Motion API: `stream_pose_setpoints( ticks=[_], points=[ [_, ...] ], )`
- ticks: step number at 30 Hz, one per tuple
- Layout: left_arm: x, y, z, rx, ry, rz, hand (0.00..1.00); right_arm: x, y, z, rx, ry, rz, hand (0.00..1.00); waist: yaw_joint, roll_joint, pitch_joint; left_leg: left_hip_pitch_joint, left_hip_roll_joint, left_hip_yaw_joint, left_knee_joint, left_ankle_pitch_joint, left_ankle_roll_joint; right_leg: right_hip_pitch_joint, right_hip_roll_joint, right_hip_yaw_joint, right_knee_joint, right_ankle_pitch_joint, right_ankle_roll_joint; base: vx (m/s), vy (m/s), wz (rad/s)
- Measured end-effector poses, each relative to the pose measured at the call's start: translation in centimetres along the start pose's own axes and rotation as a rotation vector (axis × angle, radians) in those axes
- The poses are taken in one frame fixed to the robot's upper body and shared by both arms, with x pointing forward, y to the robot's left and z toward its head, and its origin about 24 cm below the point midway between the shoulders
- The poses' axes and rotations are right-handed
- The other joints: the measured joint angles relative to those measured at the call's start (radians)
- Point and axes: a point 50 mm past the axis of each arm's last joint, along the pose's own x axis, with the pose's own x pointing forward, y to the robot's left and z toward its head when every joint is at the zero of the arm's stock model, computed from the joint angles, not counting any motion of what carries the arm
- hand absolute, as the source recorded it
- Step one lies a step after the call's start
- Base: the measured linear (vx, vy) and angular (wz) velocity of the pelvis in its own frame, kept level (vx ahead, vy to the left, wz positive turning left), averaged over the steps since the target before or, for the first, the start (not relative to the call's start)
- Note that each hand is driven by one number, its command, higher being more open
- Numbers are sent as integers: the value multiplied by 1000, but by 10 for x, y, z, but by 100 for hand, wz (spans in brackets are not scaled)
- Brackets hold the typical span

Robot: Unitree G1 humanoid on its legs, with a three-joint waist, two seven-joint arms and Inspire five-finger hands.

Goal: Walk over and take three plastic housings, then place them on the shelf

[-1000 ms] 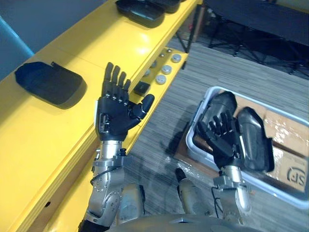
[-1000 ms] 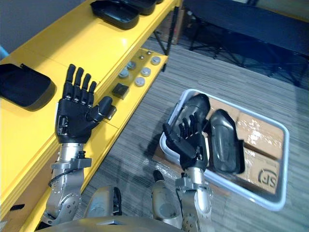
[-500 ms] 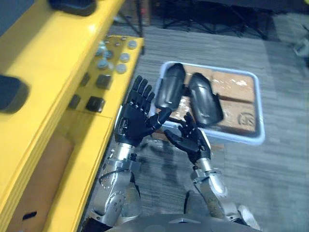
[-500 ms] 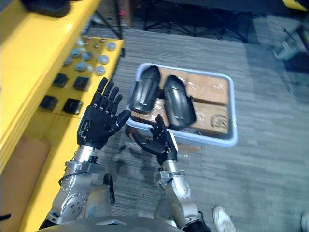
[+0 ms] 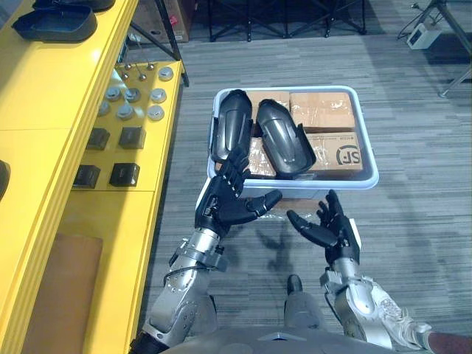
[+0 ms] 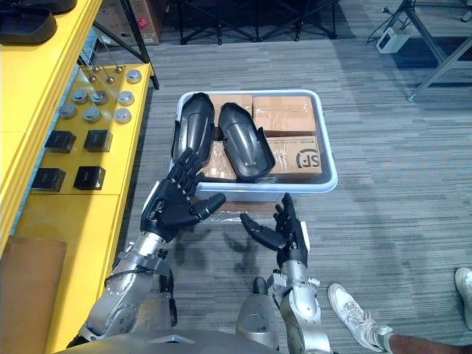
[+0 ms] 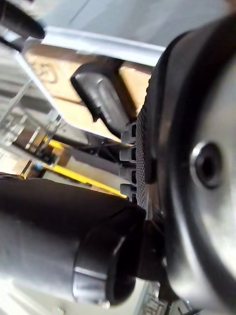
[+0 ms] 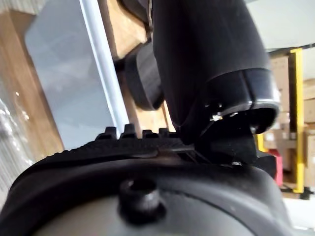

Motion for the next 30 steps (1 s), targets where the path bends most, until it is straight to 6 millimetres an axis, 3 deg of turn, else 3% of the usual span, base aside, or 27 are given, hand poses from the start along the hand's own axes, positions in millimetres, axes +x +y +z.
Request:
stream_pose_setpoints(
  ticks=[4, 6, 7, 9, 10, 15, 17, 19, 22, 30],
  points=[
    [2, 7, -3, 112, 42, 3, 100, 53, -28, 50, -3, -180, -205, 100, 11, 3, 45, -29, -6, -9, -25, 33, 6, -3, -3, -12, -58, 51, 4, -70, 46, 7],
    [10, 7, 4, 131, 25, -16, 100, 90, -48, 105, -42, -323, -295, 100, 26, 14, 104, -38, -9, -18, -72, 69, 0, -20, -2, -19, -85, 82, 2, -147, 23, 5],
    [12, 7, 5, 132, 19, -18, 100, 98, -50, 120, -51, -360, -307, 100, 26, 19, 113, -48, -9, -20, -85, 81, 1, -33, -1, -20, -86, 88, 3, -148, 21, 8],
    [19, 7, 10, 138, 3, -28, 100, 119, -56, 176, -84, -496, -335, 100, 31, 43, 154, -67, -11, -28, -120, 124, 10, -65, 0, -24, -86, 106, 5, -104, 15, 6],
    [21, 7, 9, 140, 6, -31, 100, 124, -57, 190, -95, -523, -341, 100, 35, 50, 158, -77, -12, -31, -123, 130, 14, -74, 0, -25, -85, 108, 5, -60, 3, 4],
    [34, 10, 2, 153, 31, -41, 100, 145, -68, 223, -139, -511, -403, 100, 67, 63, 171, -105, -19, -50, -131, 145, 16, -98, -6, -43, -76, 109, 6, -14, -8, 11],
    [39, 8, 2, 152, 31, -51, 100, 152, -74, 235, -159, -499, -428, 100, 79, 76, 179, -124, -24, -57, -135, 153, 20, -118, -10, -48, -66, 109, 6, -17, -2, 12],
    [45, 6, 1, 143, 34, -61, 100, 157, -84, 255, -173, -483, -470, 100, 88, 109, 210, -133, -35, -71, -140, 168, 25, -129, -21, -74, -46, 109, 6, -27, -3, 18],
    [45, 4, -6, 106, 58, -59, 100, 160, -94, 266, -210, -442, -493, 100, 108, 140, 225, -136, -45, -78, -162, 184, 30, -146, -33, -91, -26, 107, 8, -32, 0, 7],
    [45, 1, -21, 54, 104, -25, 100, 164, -107, 284, -280, -323, -514, 100, 138, 175, 240, -155, -77, -105, -196, 216, 35, -199, -71, -117, 50, 76, 20, -33, -9, 13]
  ],
)
